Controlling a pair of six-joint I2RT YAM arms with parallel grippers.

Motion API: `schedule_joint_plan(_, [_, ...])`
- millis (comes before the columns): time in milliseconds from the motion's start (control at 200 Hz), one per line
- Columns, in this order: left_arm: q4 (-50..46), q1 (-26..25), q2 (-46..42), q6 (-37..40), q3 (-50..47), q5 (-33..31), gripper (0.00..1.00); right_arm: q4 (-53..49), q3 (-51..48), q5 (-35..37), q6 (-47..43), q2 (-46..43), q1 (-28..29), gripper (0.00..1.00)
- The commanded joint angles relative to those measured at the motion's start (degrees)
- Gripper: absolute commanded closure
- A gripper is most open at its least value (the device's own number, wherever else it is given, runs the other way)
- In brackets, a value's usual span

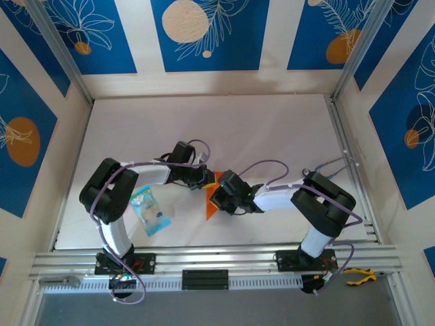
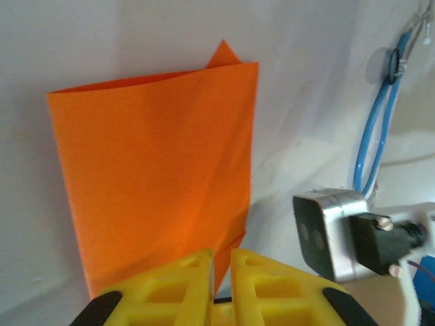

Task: Fold a paper plane with a square sheet of paper (pick it up from the middle)
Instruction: Rotate the paper at the center of the table, then fold the wing for the fifth time at the center of the table.

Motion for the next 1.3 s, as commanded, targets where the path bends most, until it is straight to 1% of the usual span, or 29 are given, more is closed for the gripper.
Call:
schedule_joint_plan(0, [-0.5, -0.4, 1.9, 0.6, 0.9, -1.2, 0.87, -5.1, -1.3, 0.0, -4.5, -0.3, -0.1, 0.91])
schedule_joint_plan(150, [-3.2, -0.2, 4.2, 3.0, 1.2, -1.3, 0.93, -6.2, 1.0, 1.2, -10.6, -3.4, 0.6, 0.84])
schedule_joint_plan(260, [-5.0, -0.2, 3.9, 4.4, 0.6, -2.6, 0.94, -12.7, 2.4, 4.7, -13.4, -7.5, 0.3, 0.79])
schedule_joint_plan(345, [-5.7, 0.0, 3.2, 5.2, 0.1, -3.3, 0.94, -17.2, 2.3, 5.7, -14.9, -10.2, -1.5, 0.76])
schedule_joint_plan(440, [-5.4, 0.2, 2.7, 5.5, -0.5, -3.0, 0.94, -17.6, 0.2, 3.3, -16.5, -12.9, -5.0, 0.75])
schedule_joint_plan(485, [-4.7, 0.2, 2.4, 5.7, -0.7, -2.2, 0.94, -16.9, -1.0, 1.7, -17.4, -14.0, -6.7, 0.71])
schedule_joint_plan(600, [-4.2, 0.4, 1.7, 5.9, -0.9, -1.7, 0.94, -17.2, -2.9, -0.7, -18.6, -16.0, -10.8, 0.70])
schedule_joint_plan(630, [-4.1, 0.3, 1.8, 5.9, -0.8, -1.4, 0.94, -17.4, -3.2, -1.0, -18.6, -16.3, -11.5, 0.66])
schedule_joint_plan(665, [-3.5, 0.5, 1.7, 5.9, -0.9, -1.0, 0.94, -17.4, -3.5, -1.9, -19.0, -16.6, -12.4, 0.65])
schedule_joint_plan(770, [-1.7, 0.5, 1.1, 5.5, -1.4, 0.0, 0.94, -17.0, -3.7, -4.9, -20.2, -16.1, -14.2, 0.65])
schedule_joint_plan(860, [-0.8, 0.5, 0.4, 5.6, -1.4, 1.3, 0.93, -16.9, -3.3, -6.3, -21.1, -15.3, -14.4, 0.65])
schedule_joint_plan(1015, [-1.1, 0.6, -1.3, 6.5, -0.2, 2.6, 0.88, -16.8, -2.6, -7.5, -21.4, -13.7, -14.4, 0.65])
schedule_joint_plan(1126, [-2.4, 0.6, -2.9, 7.1, 0.4, 1.2, 0.86, -15.8, -2.6, -8.2, -21.5, -12.9, -14.2, 0.66])
schedule_joint_plan(1296, [-6.2, 0.9, -4.4, 8.8, 1.1, -3.0, 0.85, -15.7, -2.3, -8.2, -21.6, -12.5, -14.0, 0.66])
